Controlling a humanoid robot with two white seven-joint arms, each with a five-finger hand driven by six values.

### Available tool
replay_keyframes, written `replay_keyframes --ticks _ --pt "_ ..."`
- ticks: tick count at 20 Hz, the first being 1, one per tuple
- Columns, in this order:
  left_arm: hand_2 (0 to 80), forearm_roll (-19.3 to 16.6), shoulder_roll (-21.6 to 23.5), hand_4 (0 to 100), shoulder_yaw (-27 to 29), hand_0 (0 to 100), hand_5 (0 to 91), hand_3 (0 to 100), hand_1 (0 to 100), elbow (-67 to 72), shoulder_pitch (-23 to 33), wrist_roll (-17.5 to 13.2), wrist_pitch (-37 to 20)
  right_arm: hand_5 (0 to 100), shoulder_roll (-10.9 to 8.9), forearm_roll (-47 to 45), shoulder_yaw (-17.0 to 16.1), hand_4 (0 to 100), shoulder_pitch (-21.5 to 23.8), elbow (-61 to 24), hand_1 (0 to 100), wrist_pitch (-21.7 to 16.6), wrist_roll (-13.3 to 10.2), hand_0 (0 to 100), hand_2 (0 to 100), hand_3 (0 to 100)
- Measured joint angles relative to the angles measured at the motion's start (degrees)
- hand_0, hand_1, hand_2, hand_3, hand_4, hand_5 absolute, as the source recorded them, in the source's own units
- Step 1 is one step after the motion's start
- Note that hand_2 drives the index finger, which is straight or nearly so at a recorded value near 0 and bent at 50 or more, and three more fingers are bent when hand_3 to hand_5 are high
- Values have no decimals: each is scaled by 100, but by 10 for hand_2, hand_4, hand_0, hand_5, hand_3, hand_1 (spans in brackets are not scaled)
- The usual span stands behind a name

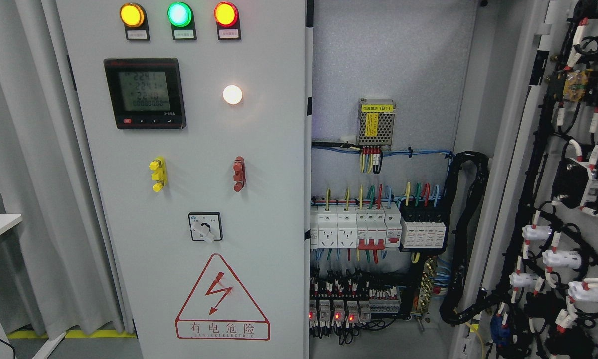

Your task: Open door with both hands

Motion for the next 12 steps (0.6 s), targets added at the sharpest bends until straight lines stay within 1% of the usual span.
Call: replay_keyframes --ticks 2,6,9,12 --pt "27 -8 -36 37 90 296 0 27 0 106 0 5 0 0 4 1 -24 0 -69 -322 0 -35 3 218 0 0" --pt "27 -14 -89 37 230 296 0 28 0 267 -4 24 1 0 53 3 -76 0 -305 -865 0 -241 16 218 0 0" --pt "27 -16 -120 37 310 296 0 28 0 357 -19 5 1 0 92 4 -104 0 -575 -1155 0 -331 23 218 0 0" --pt "27 -16 -144 36 373 296 0 27 0 426 -34 -4 1 0 122 5 -125 0 -951 -1371 0 -335 26 218 0 0"
